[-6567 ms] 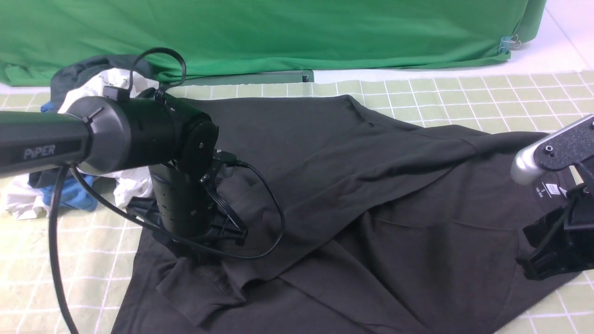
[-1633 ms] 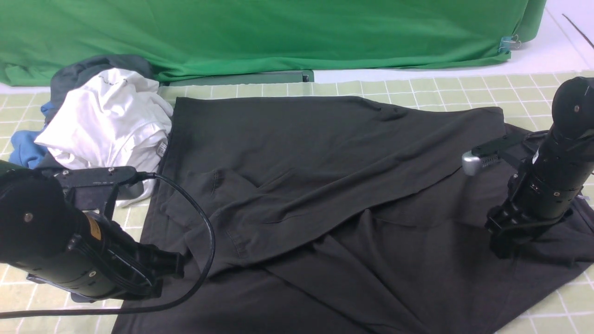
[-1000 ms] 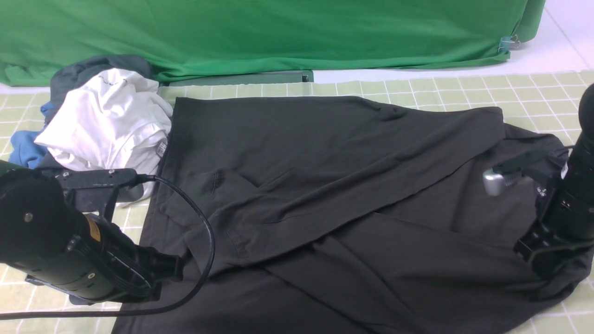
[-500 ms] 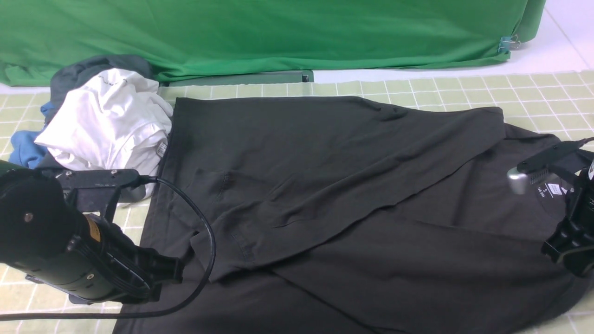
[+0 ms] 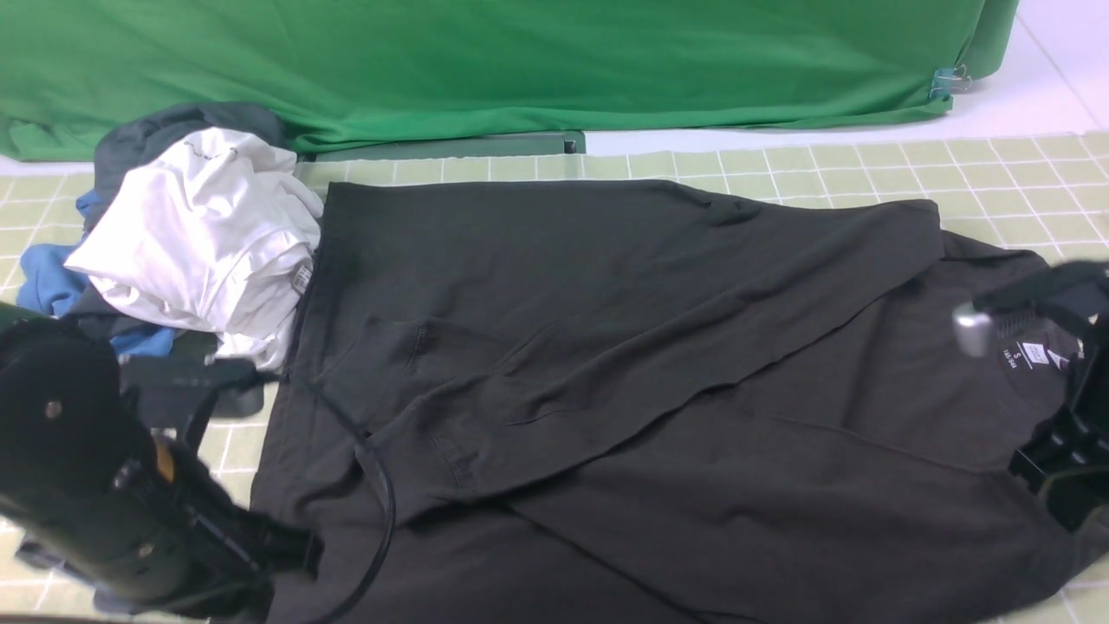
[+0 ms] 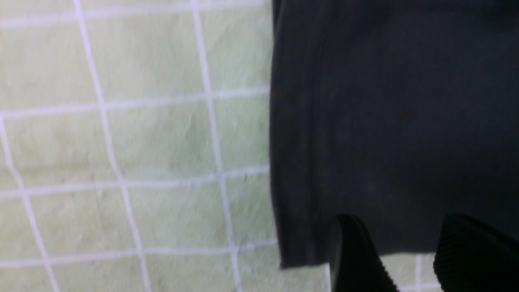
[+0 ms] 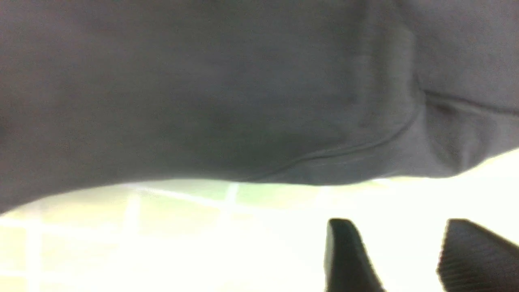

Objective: Fold a long-sleeved shirt over a green coffee tablecloth.
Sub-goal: 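Grasp the near edge of the shirt at its hem and shoulder corners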

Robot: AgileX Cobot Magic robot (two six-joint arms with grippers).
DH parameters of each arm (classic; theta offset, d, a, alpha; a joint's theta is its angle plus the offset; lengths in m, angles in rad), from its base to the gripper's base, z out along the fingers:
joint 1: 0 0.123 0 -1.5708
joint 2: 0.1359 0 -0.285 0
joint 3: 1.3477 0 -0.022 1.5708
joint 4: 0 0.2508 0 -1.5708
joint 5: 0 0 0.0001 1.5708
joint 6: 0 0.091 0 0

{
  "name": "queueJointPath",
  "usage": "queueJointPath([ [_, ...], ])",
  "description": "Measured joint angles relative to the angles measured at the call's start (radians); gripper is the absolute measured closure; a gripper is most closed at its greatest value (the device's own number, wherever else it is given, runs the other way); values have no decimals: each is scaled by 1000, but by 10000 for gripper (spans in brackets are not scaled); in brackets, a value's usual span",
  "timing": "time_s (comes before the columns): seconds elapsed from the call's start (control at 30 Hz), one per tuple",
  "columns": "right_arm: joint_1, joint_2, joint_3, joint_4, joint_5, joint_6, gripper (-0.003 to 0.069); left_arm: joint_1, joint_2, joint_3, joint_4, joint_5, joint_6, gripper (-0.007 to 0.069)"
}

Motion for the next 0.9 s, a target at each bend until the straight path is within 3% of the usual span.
queueJointPath([
  [0.23, 163, -228, 1, 78, -31, 1, 401, 0, 1, 120, 20, -64, -47, 287],
  [0.57, 209, -259, 1, 180, -33, -27, 404, 2, 80, 174, 28, -160, -98, 120],
  [0.73, 240, -259, 1, 258, -33, -89, 406, 2, 175, 159, 19, -152, -108, 118],
  [0.9, 276, -259, 1, 274, -28, -121, 406, 3, 193, 148, 1, -144, -87, 228],
])
